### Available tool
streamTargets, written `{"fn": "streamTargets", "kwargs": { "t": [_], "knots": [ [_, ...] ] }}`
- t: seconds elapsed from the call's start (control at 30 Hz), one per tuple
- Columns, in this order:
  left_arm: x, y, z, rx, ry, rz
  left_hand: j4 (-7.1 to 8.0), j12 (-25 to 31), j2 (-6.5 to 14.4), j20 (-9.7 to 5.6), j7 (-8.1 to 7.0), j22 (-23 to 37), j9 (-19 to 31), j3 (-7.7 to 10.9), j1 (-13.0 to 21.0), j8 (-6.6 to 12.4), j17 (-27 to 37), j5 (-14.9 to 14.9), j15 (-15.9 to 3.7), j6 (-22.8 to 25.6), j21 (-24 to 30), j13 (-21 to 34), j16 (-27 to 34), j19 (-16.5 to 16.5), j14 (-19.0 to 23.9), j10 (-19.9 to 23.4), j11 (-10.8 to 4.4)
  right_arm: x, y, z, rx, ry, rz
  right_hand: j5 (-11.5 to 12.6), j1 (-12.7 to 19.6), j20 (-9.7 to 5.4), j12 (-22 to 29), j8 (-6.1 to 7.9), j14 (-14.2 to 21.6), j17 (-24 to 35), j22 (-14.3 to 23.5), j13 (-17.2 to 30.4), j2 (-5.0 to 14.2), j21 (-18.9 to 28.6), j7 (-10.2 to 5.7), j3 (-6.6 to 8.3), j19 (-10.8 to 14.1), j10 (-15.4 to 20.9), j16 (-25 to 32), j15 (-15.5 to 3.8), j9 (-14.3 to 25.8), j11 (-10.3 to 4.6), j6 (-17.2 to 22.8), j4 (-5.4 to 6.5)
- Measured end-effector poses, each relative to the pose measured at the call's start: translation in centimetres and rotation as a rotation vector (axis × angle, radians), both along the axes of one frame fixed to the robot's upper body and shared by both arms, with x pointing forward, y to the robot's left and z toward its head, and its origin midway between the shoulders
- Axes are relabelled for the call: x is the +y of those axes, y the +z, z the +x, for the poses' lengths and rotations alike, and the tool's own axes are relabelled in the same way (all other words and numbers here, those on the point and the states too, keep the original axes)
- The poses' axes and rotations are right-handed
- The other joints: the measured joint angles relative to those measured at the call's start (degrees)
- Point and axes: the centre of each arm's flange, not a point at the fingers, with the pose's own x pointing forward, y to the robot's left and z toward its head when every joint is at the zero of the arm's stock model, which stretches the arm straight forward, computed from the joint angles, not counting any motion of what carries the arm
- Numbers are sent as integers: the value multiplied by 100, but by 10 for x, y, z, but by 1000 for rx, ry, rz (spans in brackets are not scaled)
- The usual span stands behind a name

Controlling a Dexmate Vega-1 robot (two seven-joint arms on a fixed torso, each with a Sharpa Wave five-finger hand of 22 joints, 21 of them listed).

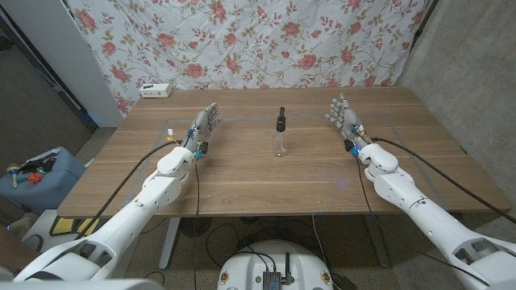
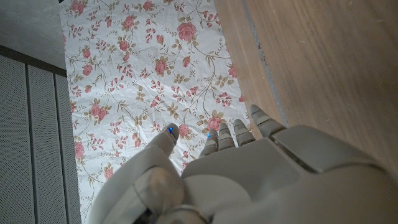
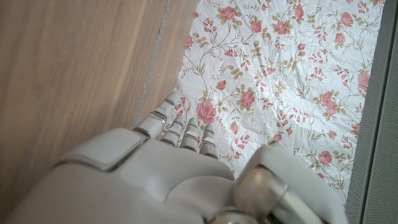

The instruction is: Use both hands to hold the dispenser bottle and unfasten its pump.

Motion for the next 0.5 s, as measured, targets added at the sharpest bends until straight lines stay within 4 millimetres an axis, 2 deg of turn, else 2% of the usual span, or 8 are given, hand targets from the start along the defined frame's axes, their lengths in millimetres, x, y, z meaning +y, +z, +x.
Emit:
{"fn": "streamTargets", "kwargs": {
  "t": [0.23, 0.33, 0.5],
  "knots": [
    [-3, -2, 3, 0, 7, 26, -26, 0, -30, 0, 0, 0, 0, 23, 30, 23, 0, 0, 0, 0, 0, 1, 0, 0, 1, 22, -22, 5, 0, 4, -11, -11, -31, 0, 14, 0, 0, 0, 0, 0, 0, 0, 14, 0, 0, 0, 0, 0, 0, 0, 0, 0, 0, 0],
    [-4, -1, 1, -9, 14, 36, -81, 0, -30, 0, -22, -1, 0, 15, 30, 23, 0, 0, -2, 21, -1, 0, 0, -1, 3, 37, -36, 7, 1, 5, -17, -13, -37, 0, 14, 0, 0, 0, 0, -14, 0, 0, 14, 0, 1, 0, 0, 22, 22, 0, 0, 23, 0, 0],
    [-4, 0, 0, -23, 29, 48, -135, 0, -62, 0, -21, -1, 0, 6, 62, 23, -1, 0, -79, 83, -29, 0, 22, -1, 38, 53, -52, 10, 0, 7, -11, -11, -37, 0, 14, 1, 0, 44, 0, -17, -1, 0, 14, 0, 33, 0, -1, 31, 22, 0, 0, 32, 33, 0]
  ]
}}
